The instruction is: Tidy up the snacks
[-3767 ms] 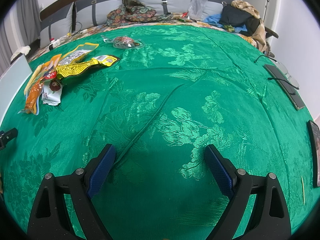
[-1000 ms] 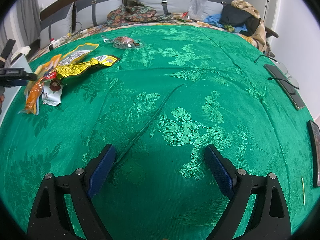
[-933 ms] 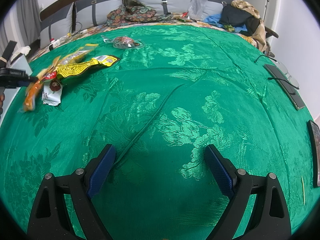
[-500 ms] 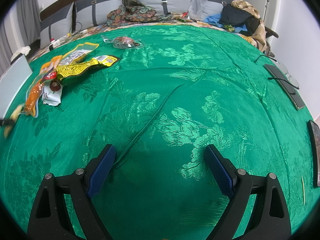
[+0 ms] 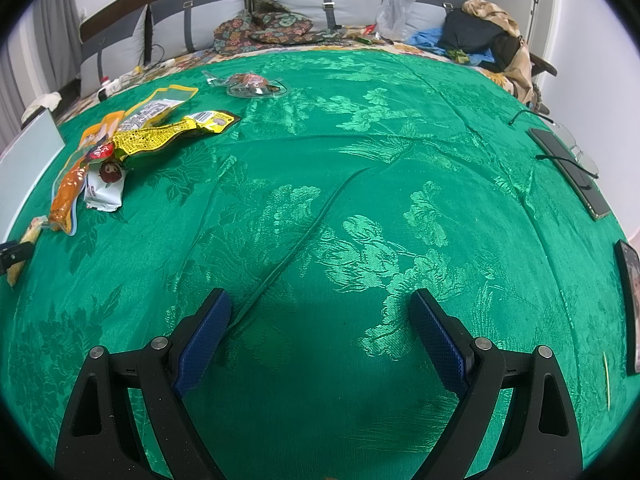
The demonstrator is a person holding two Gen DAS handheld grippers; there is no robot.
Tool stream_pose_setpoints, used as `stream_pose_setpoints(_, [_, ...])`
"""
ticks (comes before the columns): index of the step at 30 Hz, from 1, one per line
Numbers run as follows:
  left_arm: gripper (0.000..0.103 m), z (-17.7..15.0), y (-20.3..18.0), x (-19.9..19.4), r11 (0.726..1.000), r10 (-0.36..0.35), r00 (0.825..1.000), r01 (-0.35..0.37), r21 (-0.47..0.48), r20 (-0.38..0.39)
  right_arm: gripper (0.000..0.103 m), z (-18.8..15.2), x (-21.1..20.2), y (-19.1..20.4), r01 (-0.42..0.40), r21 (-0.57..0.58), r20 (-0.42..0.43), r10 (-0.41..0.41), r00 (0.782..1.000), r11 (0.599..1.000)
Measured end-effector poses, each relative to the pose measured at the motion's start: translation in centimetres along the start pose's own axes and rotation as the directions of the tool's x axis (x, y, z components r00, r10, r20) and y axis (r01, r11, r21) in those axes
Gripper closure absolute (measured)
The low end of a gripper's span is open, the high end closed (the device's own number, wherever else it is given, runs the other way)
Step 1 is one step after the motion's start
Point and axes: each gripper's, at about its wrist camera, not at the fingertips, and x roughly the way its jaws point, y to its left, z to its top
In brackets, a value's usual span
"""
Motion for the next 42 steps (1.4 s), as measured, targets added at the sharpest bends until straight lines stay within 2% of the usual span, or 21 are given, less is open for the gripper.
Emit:
stream_pose_setpoints(4, [0.013, -0.7, 0.7, 0.2, 1.0, 0.017, 0.999, -0.016, -0.027, 0.027, 0.01, 0.0, 0.0, 0.0, 0.0, 0.0, 0.0, 0.0, 1.0, 1.0])
stream_pose_setpoints(8, [0.001, -1.0, 1.1, 0.6, 0.999, 0.028, 0.999, -0.026, -0.046, 0.041, 0.01, 0.0, 0.0, 0.0, 0.0, 0.0, 0.0, 0.0, 1.0, 1.0])
stream_pose_setpoints(21, [0.0, -1.1, 1.3, 0.5, 0.999, 0.022, 0.999, -0.02, -0.045, 0.048, 0.01, 0.1, -0.2, 0.0, 0.0, -0.001, -0.006, 0.0, 1.0, 1.0])
stream_pose_setpoints(23, [0.0, -1.2, 1.3, 0.5, 0.999, 0.022, 0.999, -0.02, -0.045, 0.049, 0.012, 1.2, 0.1, 0.2, 0.002, -0.001, -0.067, -0.002, 0.998, 1.0])
stream_pose_setpoints(25, [0.0, -1.2, 1.4, 0.4, 0.999, 0.022, 0.999, -0.02, -0.045, 0.048, 0.013, 3.2, -0.3, 0.6, -0.056, 0.071, -0.074, 0.062, 0.995, 0.996])
stream_pose_setpoints(27, [0.0, -1.2, 1.3, 0.4, 0.999, 0.022, 0.999, -0.02, -0.045, 0.048, 0.012, 6.0, -0.5, 1.6, -0.165, 0.175, -0.059, 0.177, 0.982, 0.971])
stream_pose_setpoints(28, [0.0, -1.2, 1.3, 0.4, 0.999, 0.022, 0.999, -0.02, -0.045, 0.048, 0.012, 7.8, 0.1, 2.5, -0.228, 0.237, -0.074, 0.251, 0.965, 0.944])
stream_pose_setpoints(29, [0.0, -1.2, 1.3, 0.4, 0.999, 0.022, 0.999, -0.02, -0.045, 0.048, 0.012, 8.7, 0.6, 3.1, -0.258, 0.269, -0.084, 0.29, 0.953, 0.928])
stream_pose_setpoints(30, [0.0, -1.2, 1.3, 0.4, 0.999, 0.022, 0.999, -0.02, -0.045, 0.048, 0.012, 10.1, 1.7, 4.2, -0.303, 0.324, -0.104, 0.352, 0.93, 0.896])
stream_pose_setpoints(33, [0.0, -1.2, 1.3, 0.4, 0.999, 0.022, 0.999, -0.02, -0.045, 0.048, 0.012, 12.7, 5.1, 7.1, -0.337, 0.429, -0.176, 0.444, 0.878, 0.838])
stream_pose_setpoints(36, [0.0, -1.2, 1.3, 0.4, 0.999, 0.022, 0.999, -0.02, -0.045, 0.048, 0.013, 13.1, 8.3, 9.3, -0.305, 0.503, -0.274, 0.484, 0.831, 0.809])
stream_pose_setpoints(37, [0.0, -1.2, 1.3, 0.4, 0.999, 0.022, 0.999, -0.02, -0.045, 0.048, 0.01, 13.0, 8.8, 9.5, -0.296, 0.519, -0.285, 0.489, 0.824, 0.802])
stream_pose_setpoints(38, [0.0, -1.2, 1.3, 0.4, 0.999, 0.022, 0.999, -0.019, -0.045, 0.049, 0.012, 13.0, 9.0, 9.8, -0.292, 0.531, -0.278, 0.49, 0.826, 0.795])
stream_pose_setpoints(39, [0.0, -1.2, 1.3, 0.4, 0.999, 0.022, 0.999, -0.02, -0.045, 0.048, 0.013, 13.2, 9.0, 10.1, -0.275, 0.517, -0.283, 0.465, 0.839, 0.81])
stream_pose_setpoints(42, [0.0, -1.2, 1.3, 0.4, 0.999, 0.022, 0.999, -0.02, -0.045, 0.048, 0.013, 13.1, 9.3, 10.9, -0.267, 0.476, -0.299, 0.44, 0.847, 0.838])
